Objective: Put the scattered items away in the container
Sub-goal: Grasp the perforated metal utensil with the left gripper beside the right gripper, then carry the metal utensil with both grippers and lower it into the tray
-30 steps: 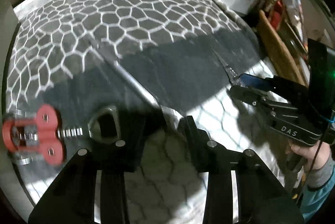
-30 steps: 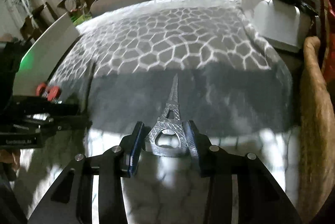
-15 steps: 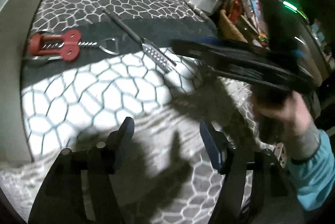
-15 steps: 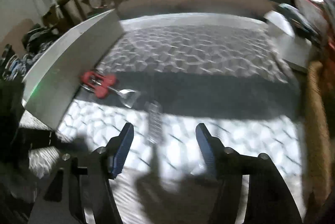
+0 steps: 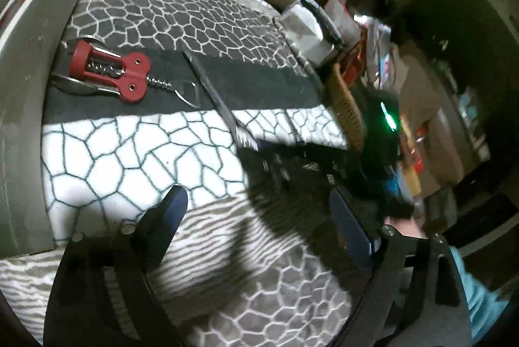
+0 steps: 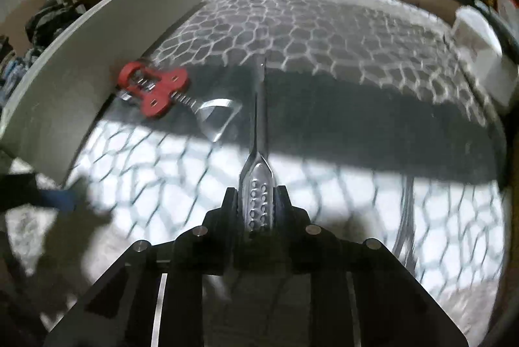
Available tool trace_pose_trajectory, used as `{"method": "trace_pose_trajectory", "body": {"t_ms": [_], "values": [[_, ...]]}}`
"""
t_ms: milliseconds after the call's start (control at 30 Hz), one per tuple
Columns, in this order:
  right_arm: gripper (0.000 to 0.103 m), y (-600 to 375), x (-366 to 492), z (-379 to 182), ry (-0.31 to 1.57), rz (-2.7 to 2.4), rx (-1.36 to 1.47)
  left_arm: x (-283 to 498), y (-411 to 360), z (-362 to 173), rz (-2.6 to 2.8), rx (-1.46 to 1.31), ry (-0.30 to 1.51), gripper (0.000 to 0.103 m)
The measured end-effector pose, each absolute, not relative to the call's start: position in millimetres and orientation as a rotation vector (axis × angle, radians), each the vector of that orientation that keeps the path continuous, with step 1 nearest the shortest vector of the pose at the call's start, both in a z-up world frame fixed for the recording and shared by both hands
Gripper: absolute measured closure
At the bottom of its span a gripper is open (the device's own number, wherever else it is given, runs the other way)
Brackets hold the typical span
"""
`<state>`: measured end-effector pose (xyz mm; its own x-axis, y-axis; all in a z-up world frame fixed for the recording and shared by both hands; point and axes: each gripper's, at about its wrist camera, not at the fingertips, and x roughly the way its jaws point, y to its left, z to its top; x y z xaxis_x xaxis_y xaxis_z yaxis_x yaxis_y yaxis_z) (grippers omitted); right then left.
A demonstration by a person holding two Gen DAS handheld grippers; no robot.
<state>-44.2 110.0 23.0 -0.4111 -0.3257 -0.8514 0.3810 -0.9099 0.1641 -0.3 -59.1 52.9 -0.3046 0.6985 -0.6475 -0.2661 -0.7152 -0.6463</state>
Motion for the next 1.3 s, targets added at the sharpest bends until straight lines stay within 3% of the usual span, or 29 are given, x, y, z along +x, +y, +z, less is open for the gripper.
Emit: {"method": "trace_pose_trajectory", "body": {"t_ms": [233,267,333,400,467,800,967,1300], "values": [[0.080,103.9,23.1,36.7,-0.204,-2.212,1.432,-9.0,-57.4,13.7,1.926,-1.430,-0.755,0.016],[0.080,101.3,32.6,37.8,-0.243,-2.194,1.429,-9.6,-57.3,6.2,1.906,-1.446,-0.782,0.021],[0.081,95.0,51.8,37.8,-0.301,-2.164,1.424,-9.0,-56.8,-6.3,1.866,-1.465,-0.835,0.040],[0.081,88.1,66.9,36.6,-0.330,-2.144,1.421,-7.4,-55.8,-10.2,1.867,-1.479,-0.825,0.070],[0.080,82.4,76.4,36.5,-0.297,-2.166,1.421,-5.0,-54.4,-9.8,1.866,-1.488,-0.798,0.093],[0.076,69.0,77.2,42.2,-0.230,-2.264,1.363,5.6,-49.5,8.4,1.881,-1.442,-0.698,0.093],[0.081,59.8,81.3,50.7,-0.200,-2.282,1.305,16.9,-49.4,26.0,1.888,-1.396,-0.634,0.093],[0.081,40.8,91.4,116.4,-0.248,-2.273,1.116,30.4,-72.3,130.5,1.972,-1.260,-0.526,0.092]]}}
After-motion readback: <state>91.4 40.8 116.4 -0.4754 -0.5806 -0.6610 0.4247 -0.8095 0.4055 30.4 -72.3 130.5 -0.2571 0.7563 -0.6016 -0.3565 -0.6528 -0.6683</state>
